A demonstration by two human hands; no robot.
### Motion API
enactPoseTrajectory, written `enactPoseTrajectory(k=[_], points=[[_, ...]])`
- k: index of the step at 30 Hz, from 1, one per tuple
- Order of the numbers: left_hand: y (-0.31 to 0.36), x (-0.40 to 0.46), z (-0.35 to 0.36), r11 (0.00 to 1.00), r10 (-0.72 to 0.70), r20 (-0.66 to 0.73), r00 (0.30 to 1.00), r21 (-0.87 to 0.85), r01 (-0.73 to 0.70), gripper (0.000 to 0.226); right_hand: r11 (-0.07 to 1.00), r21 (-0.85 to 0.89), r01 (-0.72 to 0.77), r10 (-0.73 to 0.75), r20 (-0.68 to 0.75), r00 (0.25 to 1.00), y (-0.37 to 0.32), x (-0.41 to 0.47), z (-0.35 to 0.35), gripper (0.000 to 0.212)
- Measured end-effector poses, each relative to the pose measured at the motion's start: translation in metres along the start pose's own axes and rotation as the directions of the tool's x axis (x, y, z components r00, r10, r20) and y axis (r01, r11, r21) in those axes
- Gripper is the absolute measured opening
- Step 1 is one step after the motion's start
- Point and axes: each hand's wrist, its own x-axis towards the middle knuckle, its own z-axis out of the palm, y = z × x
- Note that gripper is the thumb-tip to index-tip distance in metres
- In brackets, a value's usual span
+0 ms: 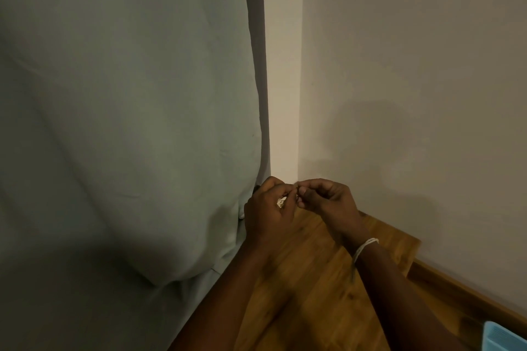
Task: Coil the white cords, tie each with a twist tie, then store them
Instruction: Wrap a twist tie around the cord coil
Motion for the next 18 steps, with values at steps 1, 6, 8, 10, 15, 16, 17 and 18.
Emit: enactPoseTrajectory(k=[1, 6, 8, 10, 15, 16, 17, 18], points=[[-0.001, 0.001, 0.001, 1.000, 0.000, 0.012, 1.000, -0.012, 0.000, 0.012, 0.999, -0.042, 0.026, -0.027, -0.004, 1.000, 0.000, 0.000, 0.000, 0.014], [-0.004, 0.002, 0.006, 0.995, -0.035, 0.050, 0.998, -0.092, 0.040, 0.015, 0.875, -0.447, 0.187, -0.202, 0.014, 0.979, -0.001, 0.000, 0.002, 0.019], [-0.003, 0.000, 0.009, 0.991, -0.052, 0.052, 0.997, -0.121, 0.058, 0.019, 0.787, -0.574, 0.226, -0.276, 0.000, 0.961, 0.001, -0.001, 0.003, 0.018], [-0.005, 0.000, 0.011, 0.989, -0.062, 0.071, 0.996, -0.130, 0.071, 0.023, 0.736, -0.630, 0.250, -0.316, 0.006, 0.949, 0.003, -0.003, 0.004, 0.015], [-0.012, 0.001, 0.011, 0.983, -0.047, 0.102, 0.994, -0.174, 0.064, 0.024, 0.674, -0.670, 0.311, -0.384, 0.042, 0.922, 0.001, -0.004, 0.003, 0.013], [-0.011, 0.001, 0.011, 0.982, -0.044, 0.100, 0.994, -0.181, 0.062, 0.023, 0.665, -0.676, 0.316, -0.390, 0.046, 0.920, 0.001, -0.004, 0.003, 0.013], [-0.010, 0.002, 0.011, 0.980, -0.049, 0.099, 0.994, -0.189, 0.067, 0.021, 0.658, -0.680, 0.322, -0.397, 0.050, 0.916, 0.000, -0.003, 0.003, 0.013], [-0.009, 0.003, 0.011, 0.977, -0.055, 0.099, 0.994, -0.199, 0.074, 0.020, 0.652, -0.682, 0.331, -0.405, 0.055, 0.913, 0.000, -0.002, 0.003, 0.013]])
